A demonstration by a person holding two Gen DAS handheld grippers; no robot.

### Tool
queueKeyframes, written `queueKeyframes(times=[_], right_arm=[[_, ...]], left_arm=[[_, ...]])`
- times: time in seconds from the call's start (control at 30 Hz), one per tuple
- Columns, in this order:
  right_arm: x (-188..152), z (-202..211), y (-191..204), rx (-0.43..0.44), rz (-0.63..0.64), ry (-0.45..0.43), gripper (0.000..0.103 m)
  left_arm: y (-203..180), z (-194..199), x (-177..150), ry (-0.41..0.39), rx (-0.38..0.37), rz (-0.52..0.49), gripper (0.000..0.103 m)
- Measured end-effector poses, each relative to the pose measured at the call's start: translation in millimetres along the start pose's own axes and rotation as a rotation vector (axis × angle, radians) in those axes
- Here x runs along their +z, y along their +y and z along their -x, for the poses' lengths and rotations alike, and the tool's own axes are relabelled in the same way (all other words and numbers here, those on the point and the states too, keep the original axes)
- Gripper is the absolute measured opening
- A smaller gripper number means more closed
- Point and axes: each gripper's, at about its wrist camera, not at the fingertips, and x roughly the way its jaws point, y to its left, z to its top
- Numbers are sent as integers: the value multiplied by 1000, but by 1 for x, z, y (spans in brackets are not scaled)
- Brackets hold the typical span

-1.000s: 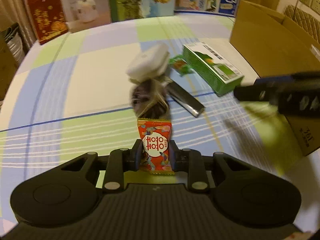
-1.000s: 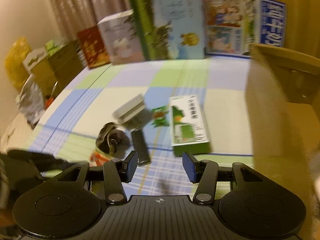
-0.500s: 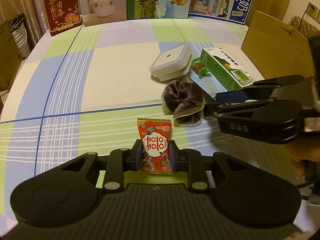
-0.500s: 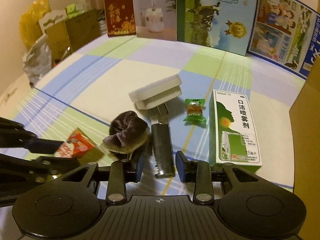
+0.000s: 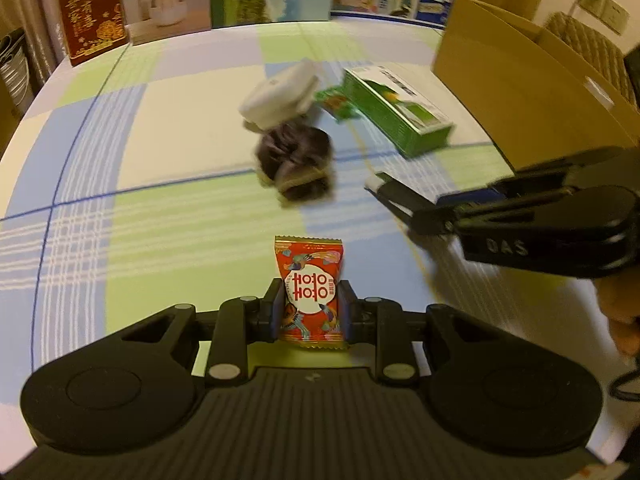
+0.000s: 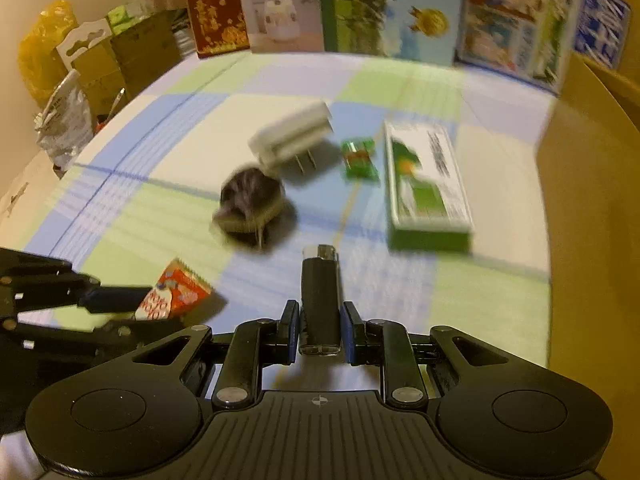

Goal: Organize objects
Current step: 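Grasp the red candy packet with the left tool while the right tool grasps the black lighter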

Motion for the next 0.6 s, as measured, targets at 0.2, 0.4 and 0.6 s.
queueKeyframes(times=[0.2,0.4,0.6], right_arm=[[-40,31,1,20,-47,25,19],[-45,24,-1,12,-36,5,31],[-46,17,13,-15,89,-15,31]], left_arm=[[-10,7,-23,2,-28,-10,24],[-10,12,-29,-8,-30,8,24],[-11,11,-28,-20,-22,-2,24]])
